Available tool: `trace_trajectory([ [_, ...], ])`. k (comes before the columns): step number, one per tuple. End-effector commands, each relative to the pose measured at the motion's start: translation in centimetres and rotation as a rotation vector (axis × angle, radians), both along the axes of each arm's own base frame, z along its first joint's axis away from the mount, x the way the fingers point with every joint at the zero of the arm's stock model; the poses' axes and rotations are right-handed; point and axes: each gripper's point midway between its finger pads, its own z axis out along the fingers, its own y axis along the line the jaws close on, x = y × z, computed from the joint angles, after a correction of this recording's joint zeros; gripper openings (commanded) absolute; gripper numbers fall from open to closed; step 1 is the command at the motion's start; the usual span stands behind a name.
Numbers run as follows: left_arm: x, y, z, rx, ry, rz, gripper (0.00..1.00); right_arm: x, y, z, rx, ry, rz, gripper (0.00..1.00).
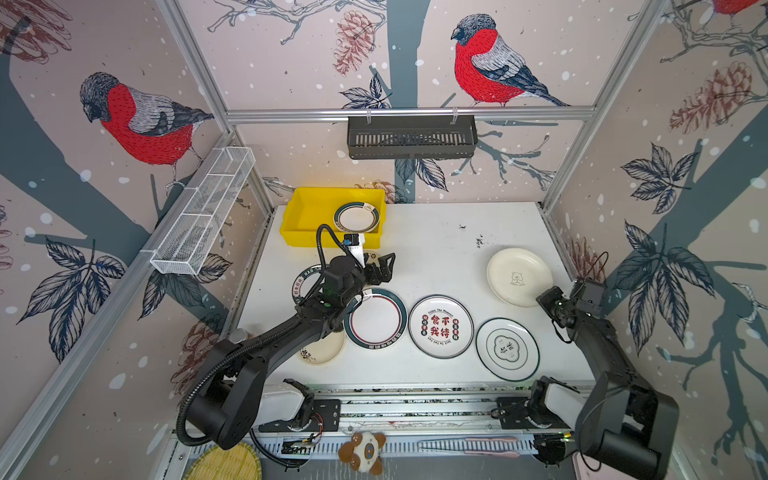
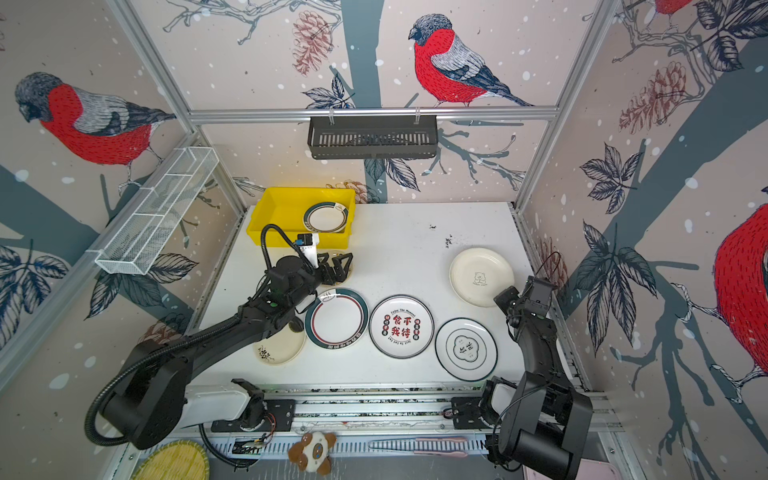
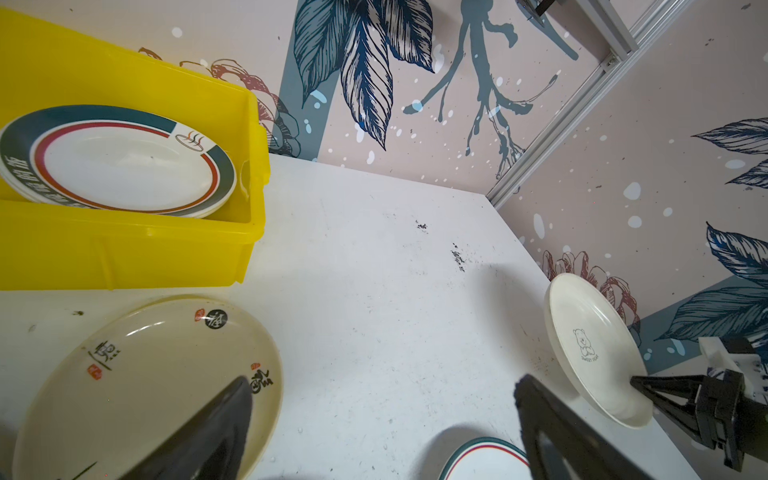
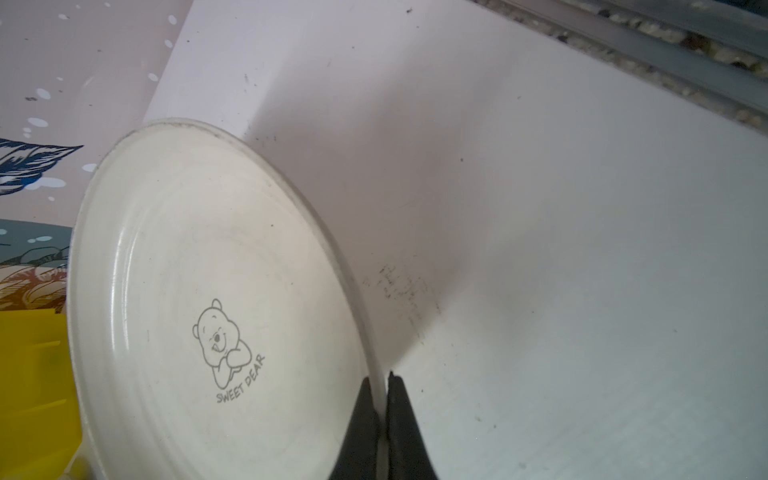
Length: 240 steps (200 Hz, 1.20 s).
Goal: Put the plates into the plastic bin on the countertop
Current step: 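Grasp the cream bear plate's edge with the right gripper and tilt it upright, then lift the bear plate toward the left gripper while the left gripper reaches to it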
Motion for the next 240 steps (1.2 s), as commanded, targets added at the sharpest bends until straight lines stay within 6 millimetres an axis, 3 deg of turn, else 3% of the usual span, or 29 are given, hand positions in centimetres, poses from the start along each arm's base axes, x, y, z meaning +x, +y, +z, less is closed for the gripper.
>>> trace_trajectory([
  [1, 0.1, -1.2, 1.3, -0.051, -0.040, -0.052, 0.98, 0.8, 1.3, 2.0, 0.003, -0.062, 0.049, 0.01],
  [71, -0.1, -4.3, 1.2, -0.077, -0.042, -0.159, 0.96, 3.2, 7.4, 6.7, -0.161, -0.124, 0.247, 0.01],
  [138, -0.5, -9.1, 1.5, -0.140, -0.020, -0.266, 0.86, 4.8, 12.6, 8.4, -0.195, -0.175, 0.414, 0.01],
  [179, -0.7, -11.6, 1.2, -0.187, 0.019, -0.338, 0.75, 4.7, 14.7, 9.7, -0.242, -0.217, 0.478, 0.03],
  [240, -0.5, -13.2, 0.8, -0.223, 0.049, -0.378, 0.57, 4.4, 16.5, 10.5, -0.295, -0.243, 0.535, 0.03],
])
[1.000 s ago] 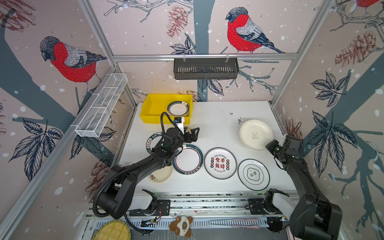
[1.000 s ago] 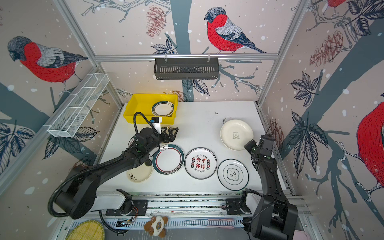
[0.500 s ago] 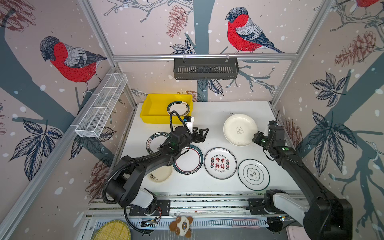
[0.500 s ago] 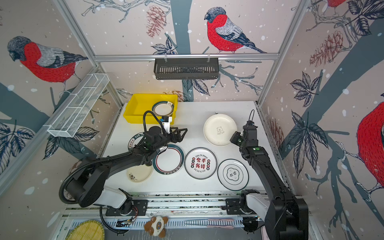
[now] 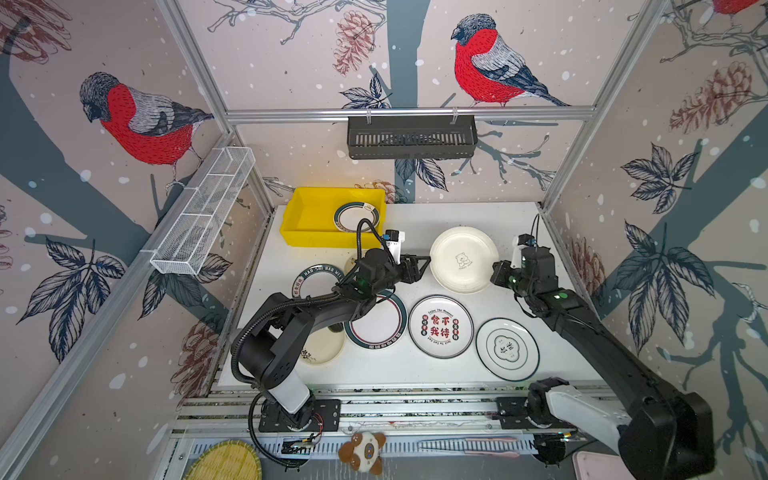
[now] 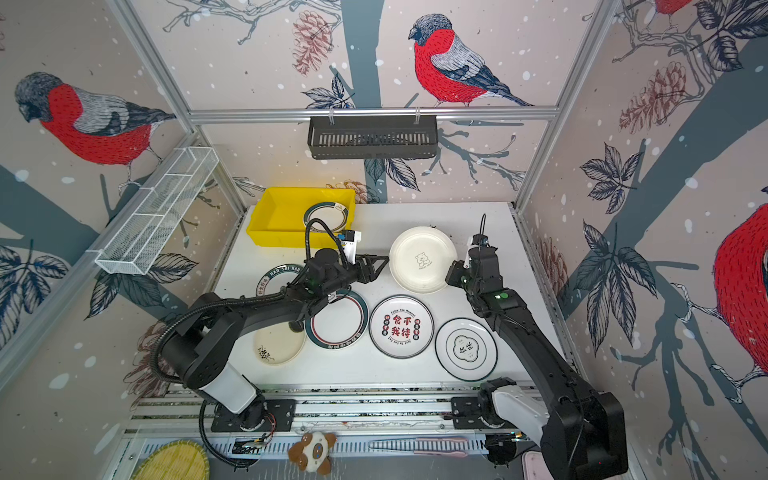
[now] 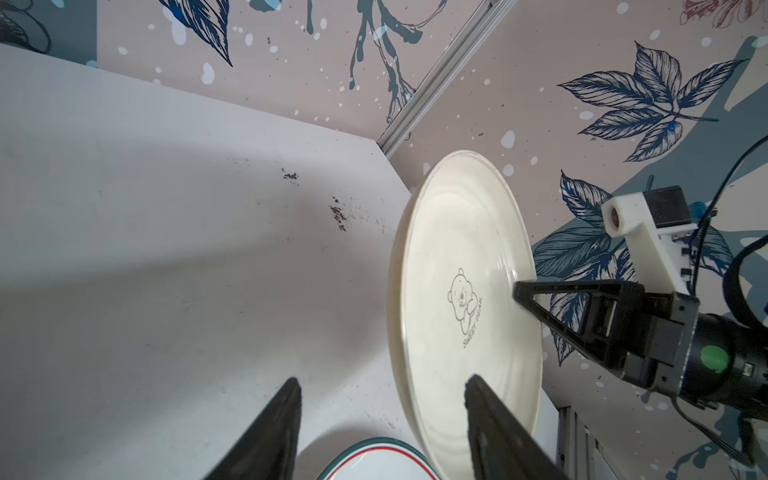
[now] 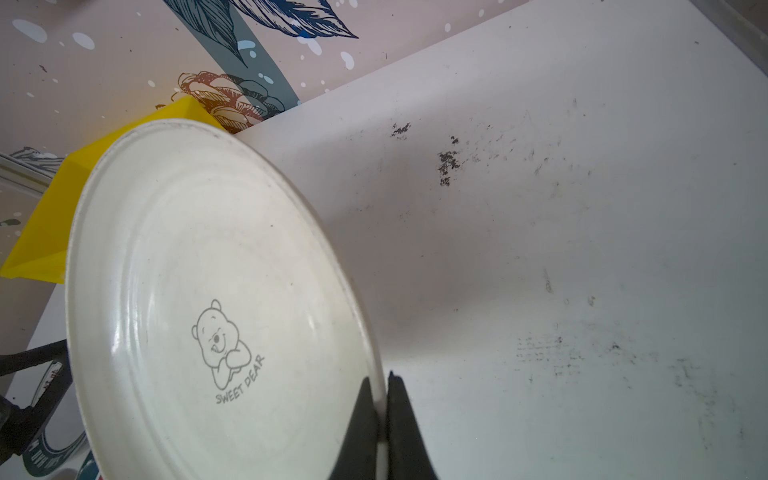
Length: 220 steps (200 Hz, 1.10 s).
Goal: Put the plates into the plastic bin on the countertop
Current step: 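Lift the bear plate toward the left gripper while the left gripper reaches to it, then close the left gripper on the bear plate and open the right gripper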
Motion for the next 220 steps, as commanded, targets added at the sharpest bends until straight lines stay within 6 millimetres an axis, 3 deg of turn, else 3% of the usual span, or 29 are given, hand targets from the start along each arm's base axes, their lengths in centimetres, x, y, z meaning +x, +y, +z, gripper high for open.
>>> trace_trajectory([
  [1, 0.0, -0.9, 1.9, -0.058, -0.039, -0.028, 0.57, 0.5, 0.2, 1.1, -0.026, -0.051, 0.003, 0.02],
  [40, -0.1, -1.5, 1.4, -0.049, -0.020, -0.040, 0.47, 0.3, 1.1, 1.7, -0.034, -0.076, 0.038, 0.03],
  [77, -0.1, -2.0, 1.0, -0.047, -0.010, -0.055, 0.44, -0.1, 2.0, 2.4, -0.023, -0.111, 0.074, 0.03],
  [129, -0.1, -2.5, 1.0, -0.055, 0.000, -0.073, 0.28, -0.6, 2.4, 2.7, -0.027, -0.132, 0.095, 0.07],
  [153, -0.1, -2.6, 0.9, -0.060, 0.007, -0.077, 0.18, -0.8, 2.5, 2.8, -0.025, -0.143, 0.102, 0.11],
  [173, 0.2, -2.5, 0.5, -0.047, 0.022, -0.061, 0.00, -0.9, 2.6, 3.0, -0.017, -0.155, 0.108, 0.13],
  [220, 0.4, -2.5, 0.2, -0.036, 0.034, -0.049, 0.00, -0.9, 2.6, 3.0, -0.015, -0.164, 0.108, 0.23],
])
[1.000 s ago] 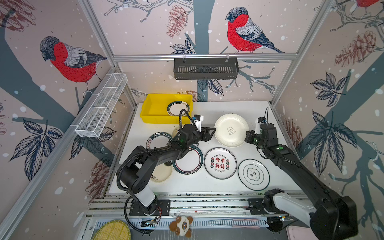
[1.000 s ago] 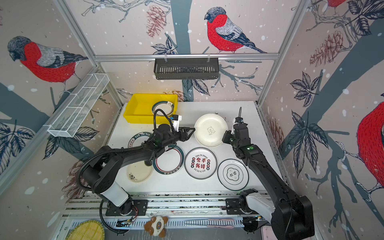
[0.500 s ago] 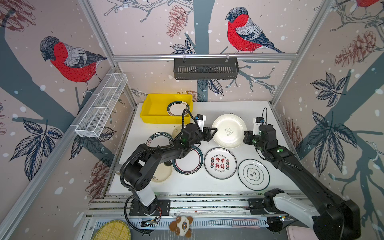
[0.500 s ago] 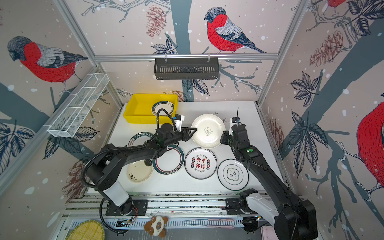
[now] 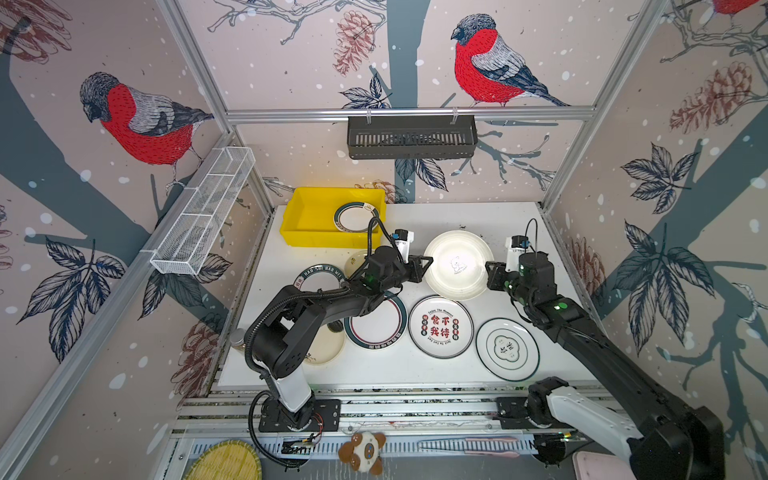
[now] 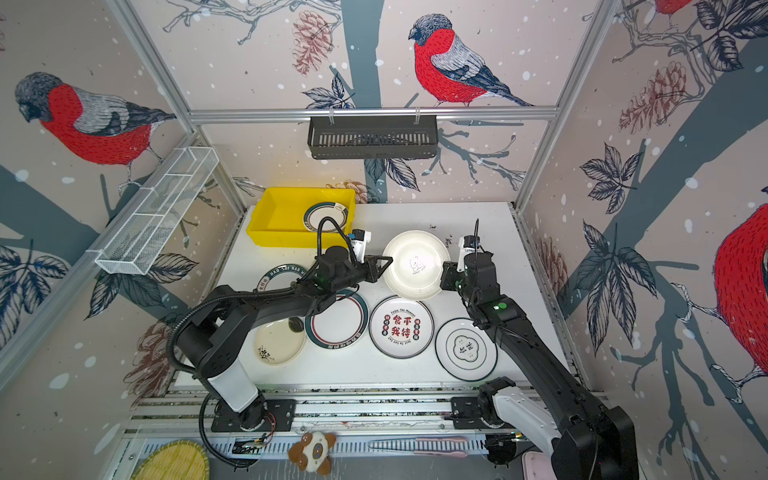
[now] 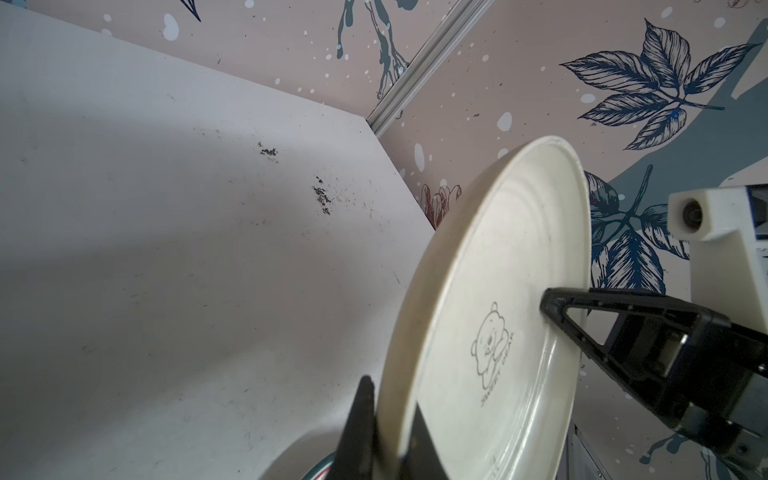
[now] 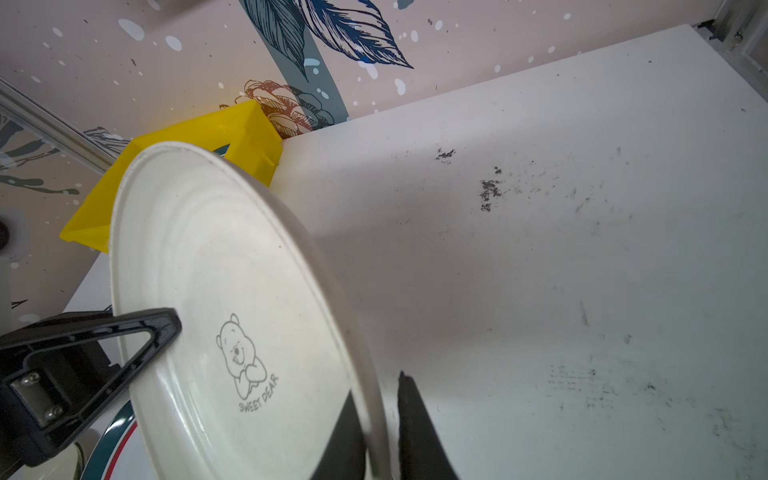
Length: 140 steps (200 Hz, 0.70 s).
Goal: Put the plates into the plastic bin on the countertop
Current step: 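Close the left gripper on the bear plate and open the right gripper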
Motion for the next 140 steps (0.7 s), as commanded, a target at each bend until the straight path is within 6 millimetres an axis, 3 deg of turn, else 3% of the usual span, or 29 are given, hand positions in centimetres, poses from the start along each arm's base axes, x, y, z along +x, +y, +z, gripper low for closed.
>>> trace_trajectory([
  [1, 0.1, -0.4, 1.2, -0.031, -0.022, -0.006, 0.00, 0.3, 0.1, 0.8, 0.002, -0.042, 0.005, 0.23],
  [16, 0.2, -0.3, 1.2, -0.026, -0.022, -0.003, 0.00, 0.3, 0.3, 0.9, 0.006, -0.042, 0.012, 0.40],
  [29, 0.3, -0.4, 1.3, -0.021, -0.024, -0.002, 0.00, 0.3, 0.4, 0.9, 0.009, -0.043, 0.017, 0.63],
  [62, 0.6, -0.3, 1.3, -0.002, -0.032, 0.008, 0.00, 0.4, 0.2, 1.0, 0.005, -0.048, 0.011, 0.95],
  [73, 0.8, -0.3, 1.3, 0.006, -0.035, 0.013, 0.00, 0.3, 0.2, 1.0, 0.002, -0.051, 0.010, 1.00],
  [140, 2.6, 1.1, 1.9, 0.050, -0.060, 0.060, 0.00, -0.2, -0.5, 1.4, -0.004, -0.093, -0.011, 1.00],
])
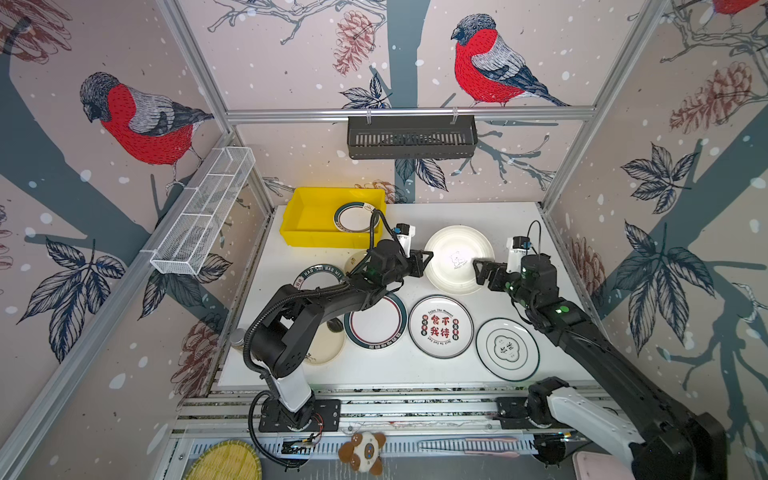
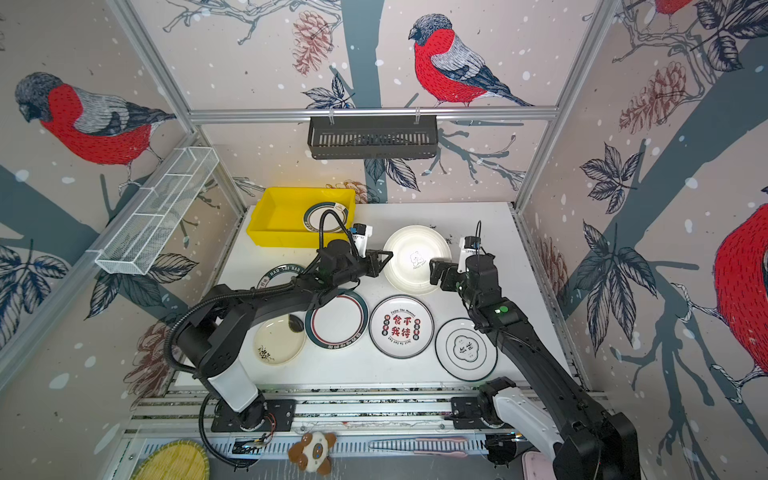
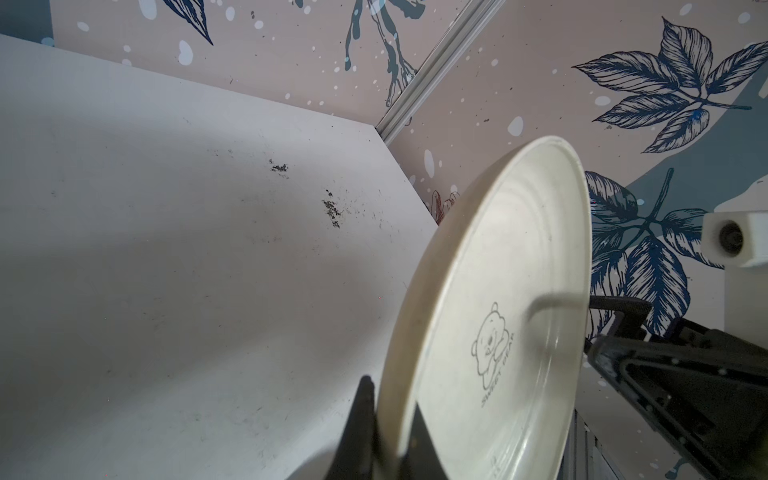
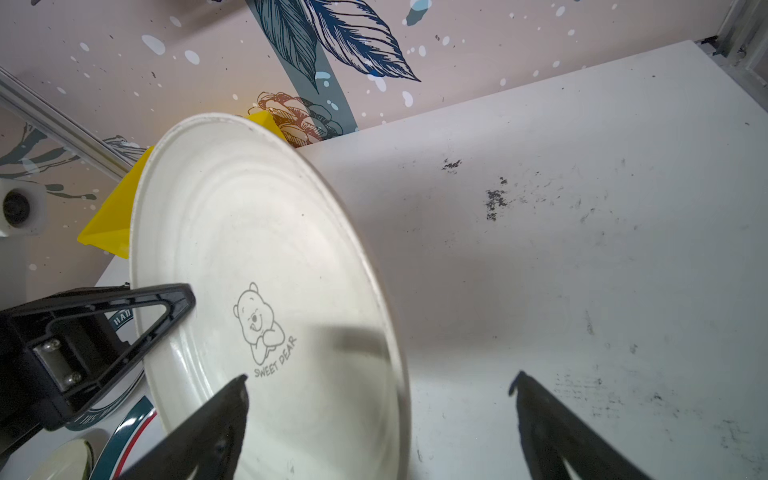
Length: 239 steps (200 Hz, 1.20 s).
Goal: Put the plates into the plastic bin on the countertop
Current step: 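Close the left gripper on the bear plate and open the right gripper, then carry the bear plate to the bin with the left gripper while the right withdraws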
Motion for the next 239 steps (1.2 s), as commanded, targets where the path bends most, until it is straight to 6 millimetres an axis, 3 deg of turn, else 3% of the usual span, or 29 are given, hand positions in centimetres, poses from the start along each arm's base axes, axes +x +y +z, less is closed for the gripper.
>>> trace_trajectory([
  [1, 1.0, 0.9, 0.9, 0.007, -0.037, 0.029, 0.00, 0.3, -0.3, 0.9, -0.012, -0.060, -0.014, 1.00],
  [17, 1.8, 2.1, 0.9, 0.020, -0.040, 0.058, 0.00, 0.1, -0.6, 1.1, -0.011, -0.076, -0.020, 1.00],
  [21, 2.5, 2.3, 2.2, 0.008, -0.063, 0.068, 0.00, 0.0, -0.6, 1.2, -0.011, -0.080, -0.021, 1.00],
  [32, 3.3, 3.4, 2.7, 0.015, -0.075, 0.097, 0.00, -0.1, -0.7, 1.3, -0.011, -0.092, -0.025, 0.99],
  [56, 5.3, 7.0, 4.0, 0.038, -0.108, 0.192, 0.00, -0.3, -1.1, 1.5, -0.015, -0.108, -0.039, 1.00],
  [87, 8.0, 12.6, 4.5, 0.084, -0.117, 0.334, 0.00, -0.3, -1.3, 1.5, -0.021, -0.116, -0.044, 0.99],
  [162, 12.6, 26.4, 5.8, 0.135, -0.123, 0.665, 0.00, -0.4, -1.6, 0.8, -0.031, -0.099, -0.051, 0.99],
  [213, 16.5, 31.6, 4.2, 0.162, -0.066, 0.726, 0.00, -0.5, -2.0, 0.4, -0.041, -0.089, -0.062, 1.00],
  [239, 18.1, 32.6, 3.5, 0.189, -0.043, 0.744, 0.00, -0.6, -2.4, -0.1, -0.038, -0.075, -0.084, 1.00],
])
